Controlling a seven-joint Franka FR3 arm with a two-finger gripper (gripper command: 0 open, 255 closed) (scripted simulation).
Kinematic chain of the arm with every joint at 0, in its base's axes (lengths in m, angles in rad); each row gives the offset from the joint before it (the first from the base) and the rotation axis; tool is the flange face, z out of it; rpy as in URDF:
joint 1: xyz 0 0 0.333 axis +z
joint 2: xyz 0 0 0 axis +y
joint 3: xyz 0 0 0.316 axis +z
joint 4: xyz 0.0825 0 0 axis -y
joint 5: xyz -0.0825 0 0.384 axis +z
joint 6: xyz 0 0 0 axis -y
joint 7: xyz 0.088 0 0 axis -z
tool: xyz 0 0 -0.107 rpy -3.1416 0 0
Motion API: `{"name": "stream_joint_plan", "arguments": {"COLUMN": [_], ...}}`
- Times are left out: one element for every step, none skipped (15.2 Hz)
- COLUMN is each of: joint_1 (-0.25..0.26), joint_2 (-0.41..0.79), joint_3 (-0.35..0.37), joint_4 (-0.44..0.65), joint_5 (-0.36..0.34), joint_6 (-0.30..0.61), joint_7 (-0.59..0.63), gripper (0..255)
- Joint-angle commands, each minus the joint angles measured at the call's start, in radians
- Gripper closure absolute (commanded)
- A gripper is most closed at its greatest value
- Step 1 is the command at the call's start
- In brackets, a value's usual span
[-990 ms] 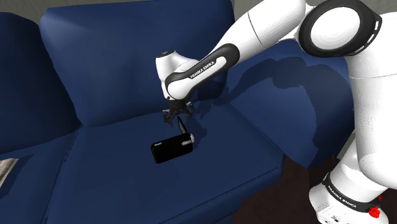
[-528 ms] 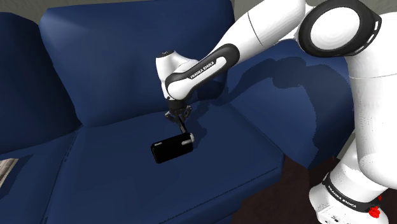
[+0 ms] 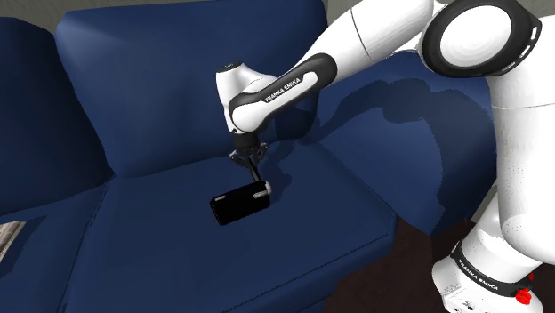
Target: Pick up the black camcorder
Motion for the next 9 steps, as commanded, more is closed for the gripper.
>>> {"name": "stream_joint_plan", "arguments": {"joint_1": [-0.001, -0.002, -0.003, -0.004, -0.004, -0.005, -0.005, -0.006, -0.006], "joint_2": [-0.017, -0.023, -0.029, -0.035, -0.04, -0.045, -0.051, -0.056, -0.06], "joint_3": [0.004, 0.006, 0.007, 0.009, 0.01, 0.011, 0.012, 0.014, 0.015], "joint_4": [0.003, 0.008, 0.013, 0.019, 0.024, 0.03, 0.037, 0.043, 0.05], "joint_5": [0.007, 0.01, 0.013, 0.015, 0.018, 0.021, 0.023, 0.026, 0.028], "joint_6": [-0.019, -0.029, -0.04, -0.051, -0.061, -0.072, -0.083, -0.094, -0.106], "joint_7": [-0.003, -0.005, -0.007, -0.009, -0.011, -0.013, -0.016, -0.018, -0.02], "gripper": [255, 255, 255, 255, 255, 255, 255, 255, 255]}}
